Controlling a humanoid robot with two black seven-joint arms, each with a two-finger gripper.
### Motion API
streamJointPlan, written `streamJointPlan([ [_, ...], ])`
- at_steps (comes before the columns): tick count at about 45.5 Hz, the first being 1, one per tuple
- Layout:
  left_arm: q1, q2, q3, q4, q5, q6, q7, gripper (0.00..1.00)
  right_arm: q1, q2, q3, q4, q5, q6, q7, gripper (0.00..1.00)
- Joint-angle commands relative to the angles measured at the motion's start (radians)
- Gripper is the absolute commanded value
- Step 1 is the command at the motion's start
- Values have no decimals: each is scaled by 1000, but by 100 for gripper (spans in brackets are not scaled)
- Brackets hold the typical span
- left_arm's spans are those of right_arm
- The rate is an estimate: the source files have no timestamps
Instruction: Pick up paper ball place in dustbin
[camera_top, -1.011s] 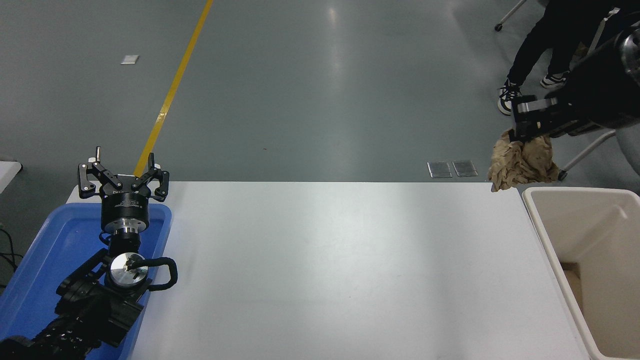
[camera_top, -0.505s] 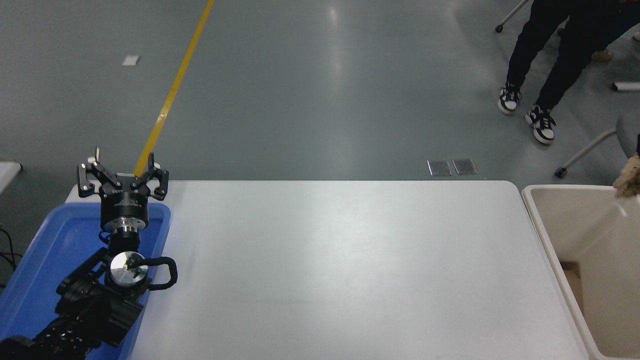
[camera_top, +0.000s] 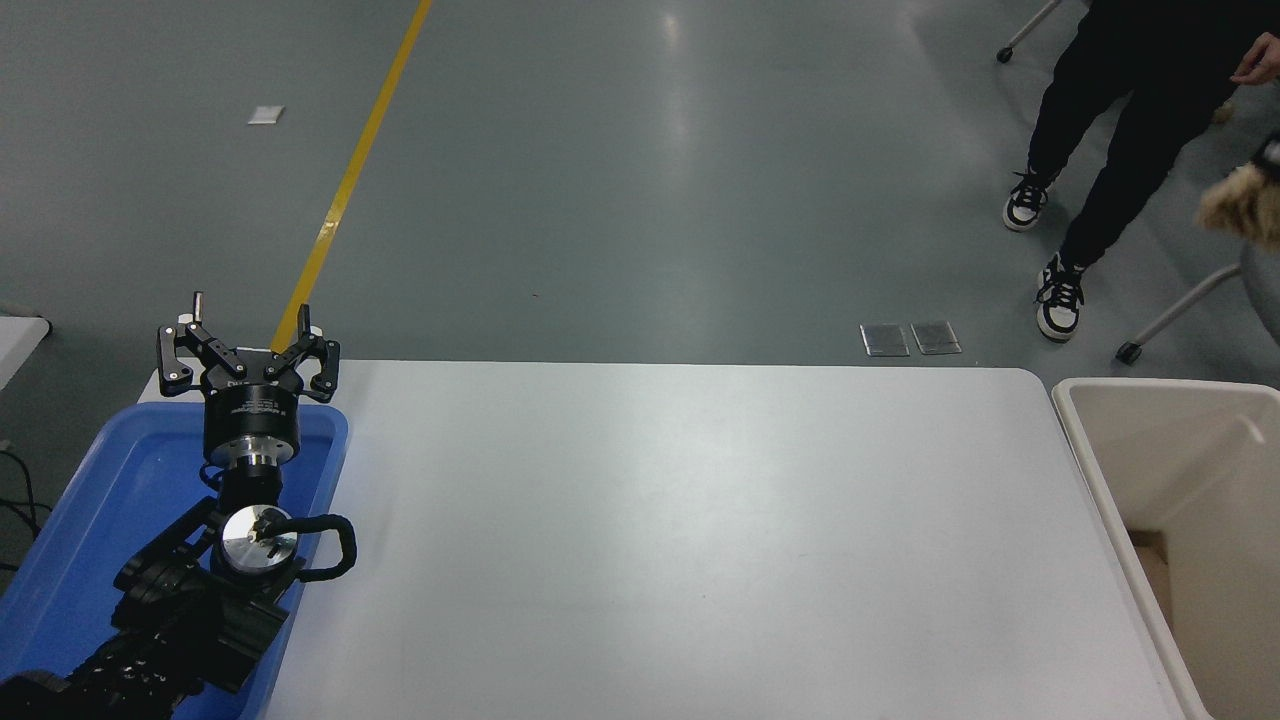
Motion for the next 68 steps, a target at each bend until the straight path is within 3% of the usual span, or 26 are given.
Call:
streamJointPlan([
  [1, 0, 1, 0, 0, 0, -1, 0, 99, -233, 25, 45, -41, 24, -27, -3, 0],
  [57, -1, -2, 0, 0, 0, -1, 0, 99, -223, 28, 47, -44, 17, -28, -1, 0],
  [58, -1, -2, 0, 0, 0, -1, 0, 99, -223, 28, 48, -44, 17, -28, -1, 20],
  [59, -1, -2, 0, 0, 0, -1, 0, 99, -223, 28, 48, -44, 19, -28, 0, 49],
  [60, -1, -2, 0, 0, 0, -1, 0, 99, -223, 28, 50, -44, 19, -28, 0, 73],
  [66, -1, 1, 0, 0, 0, 0, 0, 99, -220, 27, 51, -45, 19, -27, 6, 81],
  [68, 0, -2, 0, 0, 0, -1, 0, 99, -218, 27, 50, -44, 19, -25, 6, 100],
])
